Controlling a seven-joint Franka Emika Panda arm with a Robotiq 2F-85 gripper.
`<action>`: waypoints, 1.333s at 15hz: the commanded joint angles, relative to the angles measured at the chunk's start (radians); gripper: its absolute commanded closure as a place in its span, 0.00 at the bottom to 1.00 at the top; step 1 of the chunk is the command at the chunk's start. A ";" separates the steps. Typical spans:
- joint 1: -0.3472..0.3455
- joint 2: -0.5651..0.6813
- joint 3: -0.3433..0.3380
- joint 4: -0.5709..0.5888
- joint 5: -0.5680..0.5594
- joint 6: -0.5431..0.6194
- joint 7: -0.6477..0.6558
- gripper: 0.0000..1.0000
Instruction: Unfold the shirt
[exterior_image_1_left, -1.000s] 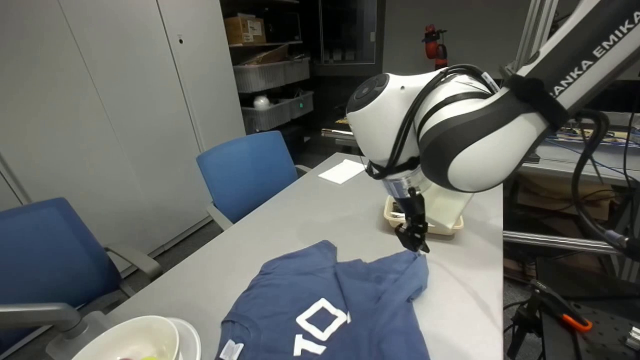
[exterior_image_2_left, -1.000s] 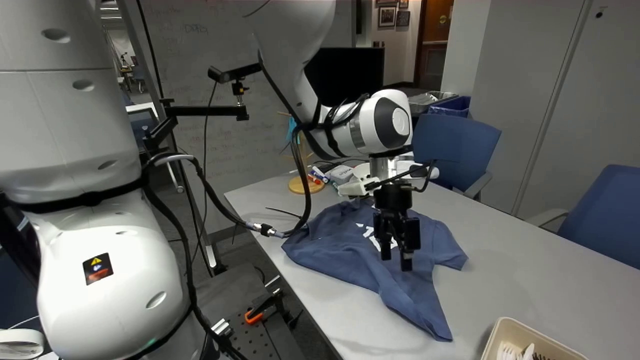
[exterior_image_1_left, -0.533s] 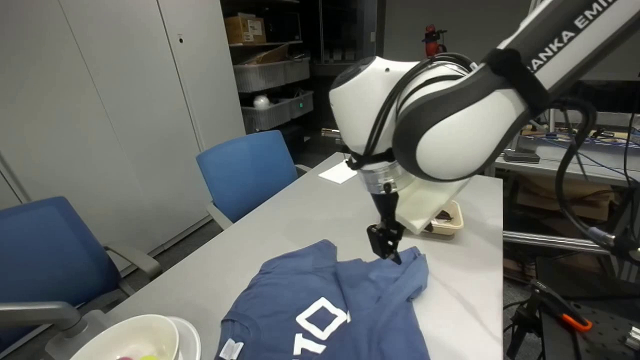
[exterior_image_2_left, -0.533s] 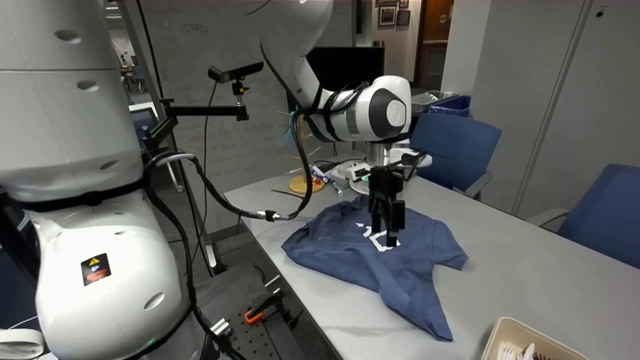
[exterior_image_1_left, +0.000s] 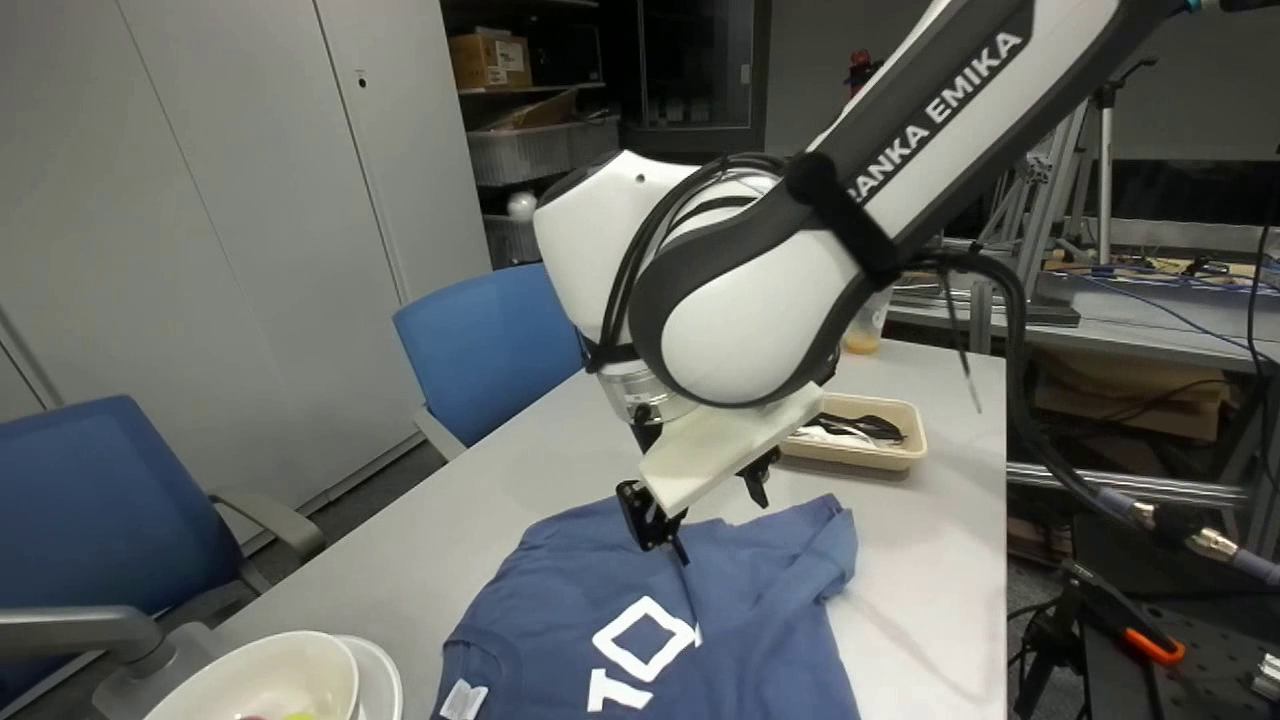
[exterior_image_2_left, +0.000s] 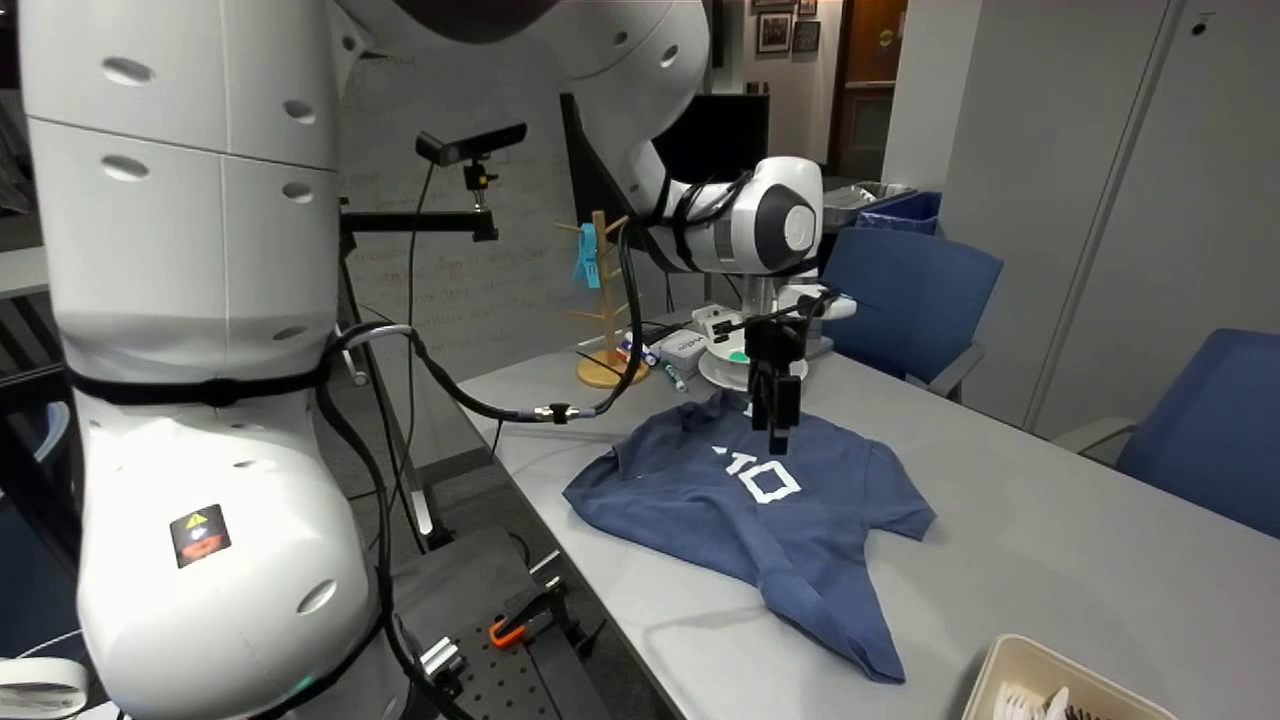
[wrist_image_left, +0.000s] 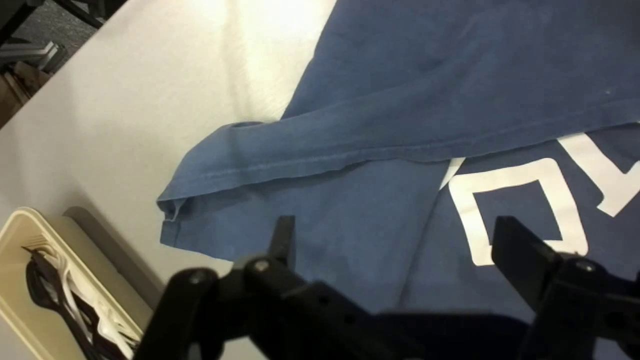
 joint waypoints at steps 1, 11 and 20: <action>0.015 0.015 -0.016 0.012 0.008 0.000 -0.003 0.00; 0.021 0.039 -0.022 0.041 0.034 -0.011 0.056 0.00; 0.062 0.144 -0.005 0.084 0.166 0.018 0.370 0.11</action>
